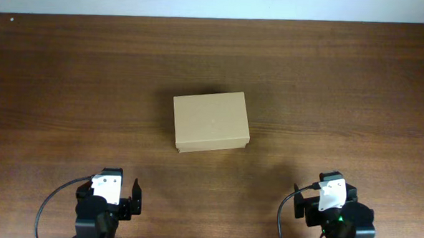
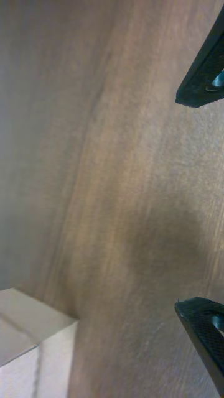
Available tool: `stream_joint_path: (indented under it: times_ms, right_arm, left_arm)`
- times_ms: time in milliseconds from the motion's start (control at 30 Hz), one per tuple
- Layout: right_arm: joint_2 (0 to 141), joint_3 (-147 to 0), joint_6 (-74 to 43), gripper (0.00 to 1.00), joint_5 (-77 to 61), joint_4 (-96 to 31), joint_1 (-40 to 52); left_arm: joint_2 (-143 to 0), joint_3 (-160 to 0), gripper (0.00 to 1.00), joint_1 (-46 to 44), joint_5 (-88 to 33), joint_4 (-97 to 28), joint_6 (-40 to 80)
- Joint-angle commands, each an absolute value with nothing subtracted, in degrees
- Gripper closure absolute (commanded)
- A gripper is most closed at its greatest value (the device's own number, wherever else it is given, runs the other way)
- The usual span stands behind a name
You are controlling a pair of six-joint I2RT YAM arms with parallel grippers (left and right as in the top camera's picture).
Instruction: Pack container
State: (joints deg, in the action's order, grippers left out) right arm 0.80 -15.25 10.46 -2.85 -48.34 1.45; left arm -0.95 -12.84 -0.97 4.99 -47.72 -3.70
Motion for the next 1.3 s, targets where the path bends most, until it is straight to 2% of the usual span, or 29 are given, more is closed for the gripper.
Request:
stream_joint_path:
  times_ms: [0,1267]
  right_arm:
    - [0.2,-12.4,10.0,0.01,-3.4,-48.1,0.8]
    - [0.2,-11.1,10.0,0.01,-3.4,-47.9,0.8]
  left_arm:
    - [-0.3,-12.1,0.01,-1.1,5.8,-47.7,-4.8]
    - [-0.3,-12.1,0.00,-1.1,5.8,-47.7,-4.8]
